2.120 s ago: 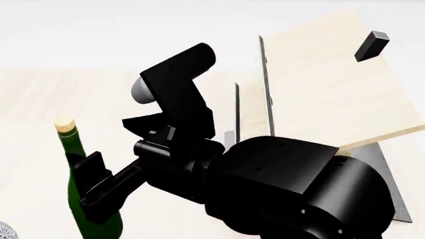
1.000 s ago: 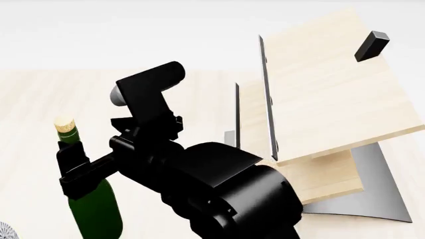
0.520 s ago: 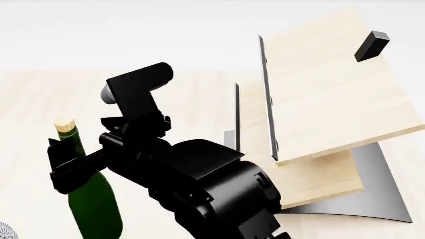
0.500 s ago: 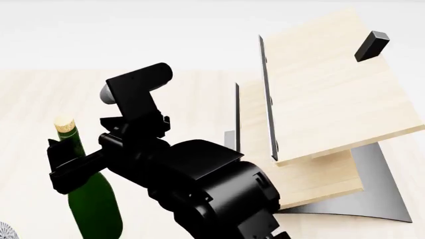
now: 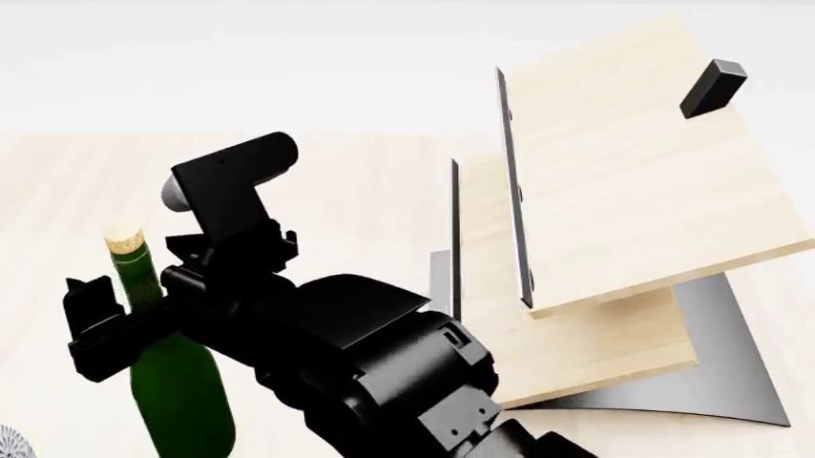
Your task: Put the wine bottle on the wine rack.
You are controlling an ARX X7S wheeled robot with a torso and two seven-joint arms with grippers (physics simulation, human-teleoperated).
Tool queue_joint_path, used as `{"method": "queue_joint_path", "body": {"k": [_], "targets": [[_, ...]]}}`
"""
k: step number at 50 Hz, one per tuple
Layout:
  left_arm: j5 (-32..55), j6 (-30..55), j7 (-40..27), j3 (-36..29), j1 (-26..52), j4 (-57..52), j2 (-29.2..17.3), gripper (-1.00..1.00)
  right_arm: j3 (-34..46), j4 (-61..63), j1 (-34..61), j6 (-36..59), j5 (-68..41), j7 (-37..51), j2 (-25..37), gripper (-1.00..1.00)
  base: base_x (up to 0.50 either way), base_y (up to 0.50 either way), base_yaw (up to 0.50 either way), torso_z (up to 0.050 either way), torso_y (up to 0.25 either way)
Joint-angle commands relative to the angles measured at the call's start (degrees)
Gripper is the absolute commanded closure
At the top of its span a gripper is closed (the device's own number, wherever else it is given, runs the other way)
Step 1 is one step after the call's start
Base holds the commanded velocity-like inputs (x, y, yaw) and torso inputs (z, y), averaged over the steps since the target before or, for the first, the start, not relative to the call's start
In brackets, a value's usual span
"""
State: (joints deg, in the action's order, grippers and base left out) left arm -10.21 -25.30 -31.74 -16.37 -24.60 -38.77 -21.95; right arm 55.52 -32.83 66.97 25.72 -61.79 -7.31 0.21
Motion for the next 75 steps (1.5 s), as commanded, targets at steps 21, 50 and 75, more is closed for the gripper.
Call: {"method": "queue_joint_path", "body": {"k": [21,50,75], "targets": [[-0.1,0.0,-0.6,-0.5,0.2,0.2,-0.4,-1.00,8.9,2.3,2.9,-6.3,-8.3,4.0,2.7,1.00,0.00,0.00,0.00,0.000,0.000],[-0.4,0.6,-1.0,-0.9,0.3,-0.3,-0.8,-1.00,2.2,24.1,10.6,-1.6,-15.1,15.4,14.6,1.00,0.00,0.00,0.00,0.000,0.000],[-0.4,0.6,-1.4,-1.3,0.7,0.1,-1.1,-1.00,-7.3,11.8,15.8,0.9,-27.6,20.0,16.8,1.00,0.00,0.00,0.00,0.000,0.000]]}}
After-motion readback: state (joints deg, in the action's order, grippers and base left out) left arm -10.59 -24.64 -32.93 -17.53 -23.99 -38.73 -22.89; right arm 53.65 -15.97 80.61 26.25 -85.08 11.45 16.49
